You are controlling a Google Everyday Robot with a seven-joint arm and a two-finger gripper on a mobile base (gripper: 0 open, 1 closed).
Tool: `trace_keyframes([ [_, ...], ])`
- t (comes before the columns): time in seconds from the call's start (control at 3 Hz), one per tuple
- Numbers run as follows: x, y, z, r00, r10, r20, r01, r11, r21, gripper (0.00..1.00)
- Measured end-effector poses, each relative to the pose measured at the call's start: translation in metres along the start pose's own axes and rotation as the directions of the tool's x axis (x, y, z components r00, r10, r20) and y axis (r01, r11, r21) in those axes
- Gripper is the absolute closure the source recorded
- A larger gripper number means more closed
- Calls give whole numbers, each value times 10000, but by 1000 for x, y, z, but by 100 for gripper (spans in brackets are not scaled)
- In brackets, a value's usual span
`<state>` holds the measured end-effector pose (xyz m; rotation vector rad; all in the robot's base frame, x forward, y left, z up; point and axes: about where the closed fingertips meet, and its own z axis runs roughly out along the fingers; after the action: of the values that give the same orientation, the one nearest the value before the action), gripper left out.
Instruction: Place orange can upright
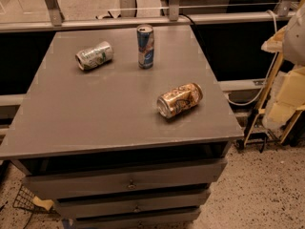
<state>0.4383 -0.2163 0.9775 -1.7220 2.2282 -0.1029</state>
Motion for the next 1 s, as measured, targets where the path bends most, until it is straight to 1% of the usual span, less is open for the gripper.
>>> trace_keyframes([
  [0.33,0,0,0,10000,0,0,0,10000,0,0],
  [0.67,-11,-8,6,9959,-864,271,868,9961,-133,0],
  [1.0,-51,-30,31,9457,-3065,1079,3129,9486,-480,0],
])
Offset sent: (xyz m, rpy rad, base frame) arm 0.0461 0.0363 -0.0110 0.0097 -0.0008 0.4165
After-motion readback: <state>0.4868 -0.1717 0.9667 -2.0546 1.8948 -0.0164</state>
